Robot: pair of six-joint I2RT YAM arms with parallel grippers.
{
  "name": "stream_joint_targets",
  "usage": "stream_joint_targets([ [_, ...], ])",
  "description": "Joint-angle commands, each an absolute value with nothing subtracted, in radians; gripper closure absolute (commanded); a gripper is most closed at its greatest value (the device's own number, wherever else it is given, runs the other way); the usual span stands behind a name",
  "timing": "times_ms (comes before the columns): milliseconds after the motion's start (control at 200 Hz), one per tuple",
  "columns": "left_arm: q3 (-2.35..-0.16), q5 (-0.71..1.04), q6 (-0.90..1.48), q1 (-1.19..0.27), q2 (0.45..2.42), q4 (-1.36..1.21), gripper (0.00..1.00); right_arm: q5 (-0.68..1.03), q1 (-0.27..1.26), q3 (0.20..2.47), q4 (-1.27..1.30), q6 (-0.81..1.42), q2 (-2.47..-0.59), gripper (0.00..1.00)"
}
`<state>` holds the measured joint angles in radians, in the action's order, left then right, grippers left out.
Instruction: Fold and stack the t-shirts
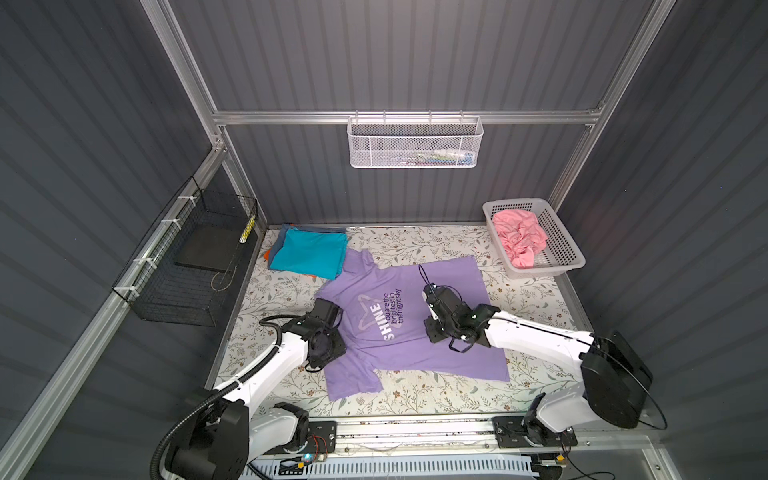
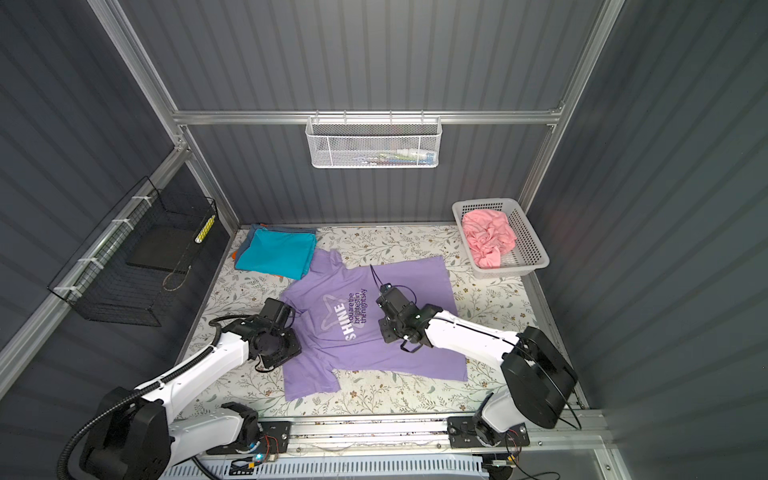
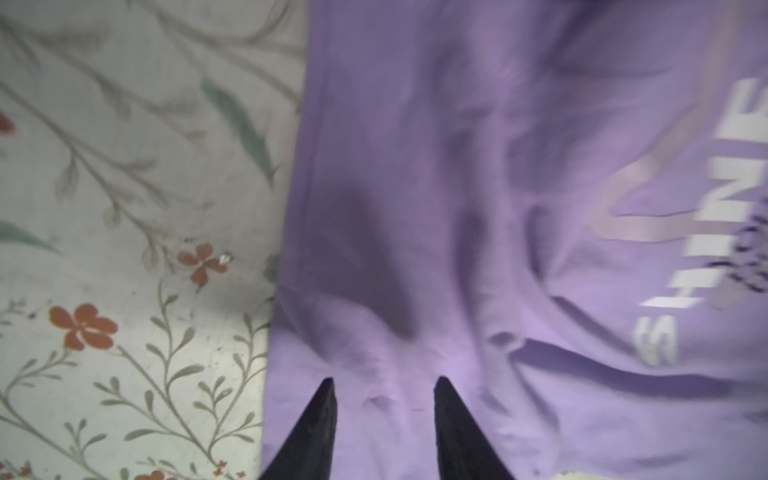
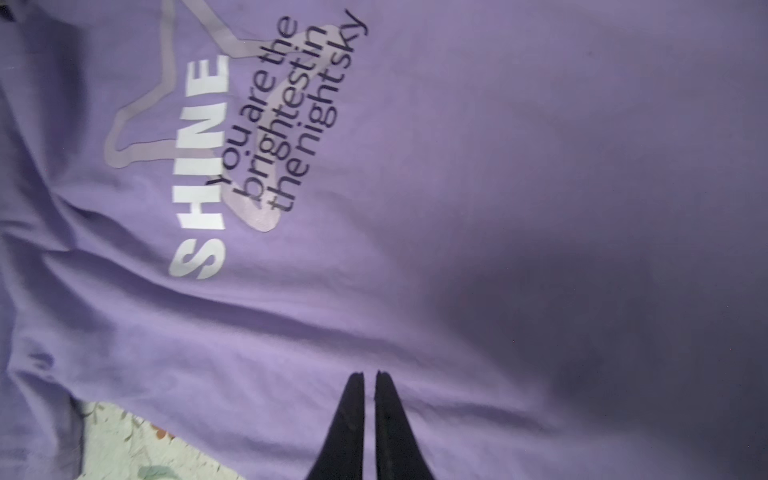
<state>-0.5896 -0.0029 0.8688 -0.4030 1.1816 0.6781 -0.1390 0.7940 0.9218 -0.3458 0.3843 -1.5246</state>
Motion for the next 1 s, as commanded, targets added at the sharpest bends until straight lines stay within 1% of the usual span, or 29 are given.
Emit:
stream_joint_targets([
  [0,-0.555,0.005,0.948,-0.443,1.195,0.646,0.6,-0.129,0.755,0.953,-0.383,0.448,-1.592,0.89],
  [170,-0.539,-0.015,0.996,-0.501,1.199,0.671,0.61,-0.128,0.702,0.919,-0.383,0.509,-1.652,0.86],
  [250,-0.519,-0.012,1.027,-0.527,1.18,0.694,0.61,-0.134,0.673,0.877,-0.383,0.555,-1.634,0.81],
  [395,-0.504,-0.011,1.067,-0.579,1.127,0.797,0.61,-0.148,0.61,0.754,-0.383,0.659,-1.529,0.73],
  [490,-0.507,-0.017,1.079,-0.589,1.065,0.888,0.61,-0.141,0.565,0.664,-0.383,0.724,-1.441,0.68],
  [635,-0.554,-0.059,1.079,-0.589,0.973,1.002,0.61,-0.136,0.499,0.562,-0.409,0.788,-1.322,0.63],
  [736,-0.618,-0.1,1.054,-0.589,0.993,1.008,0.59,-0.133,0.478,0.533,-0.404,0.799,-1.281,0.6],
  [786,-0.666,-0.122,1.034,-0.589,1.035,1.007,0.59,-0.129,0.473,0.538,-0.41,0.794,-1.279,0.6],
  [931,-0.803,-0.156,0.966,-0.589,1.183,0.95,0.57,-0.1,0.468,0.578,-0.394,0.742,-1.298,0.64],
  [996,-0.814,-0.109,0.959,-0.589,1.231,0.882,0.66,-0.094,0.47,0.6,-0.393,0.733,-1.324,0.7],
])
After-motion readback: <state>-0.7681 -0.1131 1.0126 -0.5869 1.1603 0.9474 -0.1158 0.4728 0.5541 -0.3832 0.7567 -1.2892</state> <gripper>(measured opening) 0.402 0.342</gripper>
